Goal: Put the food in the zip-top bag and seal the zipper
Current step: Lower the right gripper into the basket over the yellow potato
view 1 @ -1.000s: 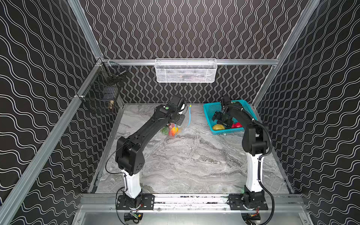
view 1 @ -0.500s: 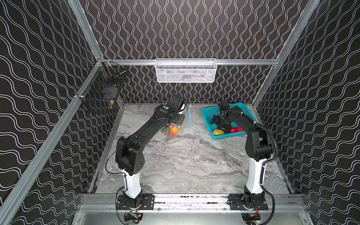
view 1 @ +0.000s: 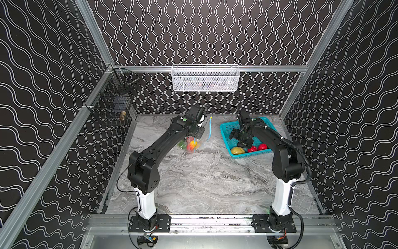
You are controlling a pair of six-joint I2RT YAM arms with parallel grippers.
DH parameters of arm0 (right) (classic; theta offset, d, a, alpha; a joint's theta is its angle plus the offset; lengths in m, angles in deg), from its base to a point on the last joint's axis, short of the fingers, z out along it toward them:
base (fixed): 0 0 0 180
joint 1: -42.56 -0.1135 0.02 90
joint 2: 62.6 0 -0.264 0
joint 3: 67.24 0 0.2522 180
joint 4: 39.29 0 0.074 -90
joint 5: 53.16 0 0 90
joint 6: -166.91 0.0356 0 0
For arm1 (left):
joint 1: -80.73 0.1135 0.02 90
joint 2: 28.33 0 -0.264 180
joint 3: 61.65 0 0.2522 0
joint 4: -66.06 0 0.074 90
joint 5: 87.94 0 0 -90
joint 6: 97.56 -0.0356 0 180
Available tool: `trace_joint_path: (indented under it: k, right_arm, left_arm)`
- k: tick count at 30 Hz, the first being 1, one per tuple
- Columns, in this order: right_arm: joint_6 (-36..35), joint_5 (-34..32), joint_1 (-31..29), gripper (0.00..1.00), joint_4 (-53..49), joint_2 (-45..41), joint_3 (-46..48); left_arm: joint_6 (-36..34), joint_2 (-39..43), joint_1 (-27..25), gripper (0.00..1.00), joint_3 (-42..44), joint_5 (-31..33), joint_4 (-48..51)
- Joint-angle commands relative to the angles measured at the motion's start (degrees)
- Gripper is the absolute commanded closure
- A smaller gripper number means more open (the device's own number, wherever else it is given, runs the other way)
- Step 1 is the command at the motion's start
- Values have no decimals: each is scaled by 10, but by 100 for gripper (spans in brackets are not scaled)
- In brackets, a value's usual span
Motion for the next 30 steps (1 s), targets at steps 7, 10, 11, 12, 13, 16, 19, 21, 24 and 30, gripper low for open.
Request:
trace_joint_path:
  k: [7, 10, 11, 12, 13, 16, 19, 21, 24, 30]
  right_arm:
    - [-59, 11, -4, 1, -88, -5, -26]
    - [-60, 14, -10, 1, -94, -9, -20]
    - [-61, 16, -10, 1, -95, -12, -19]
    - [-60, 20, -10, 1, -95, -14, -17]
    - [-62, 23, -10, 1, -93, -14, -14]
    - [-66, 33, -10, 1, -91, 0, -10]
    - [-76, 39, -10, 1, -90, 20, -14]
    - [-88, 38, -10, 1, -104, 36, -34]
    - [-103, 34, -10, 1, -134, 60, -75]
    - [-110, 69, -8, 1, -116, 83, -72]
  left_arm:
    - [3, -4, 2, 100, 1, 0, -5]
    - [3, -4, 2, 100, -1, 1, -5]
    - [4, -4, 3, 100, 0, 1, -5]
    - [3, -4, 3, 100, 0, 0, -5]
    - [3, -5, 3, 100, 0, -1, -4]
    - [4, -6, 3, 100, -2, -2, -5]
    - [3, -6, 3, 100, -1, -1, -5]
    - [2, -7, 4, 100, 1, 1, -8]
    - [3, -14, 5, 100, -5, 4, -3]
    - [4, -9, 9, 100, -1, 2, -8]
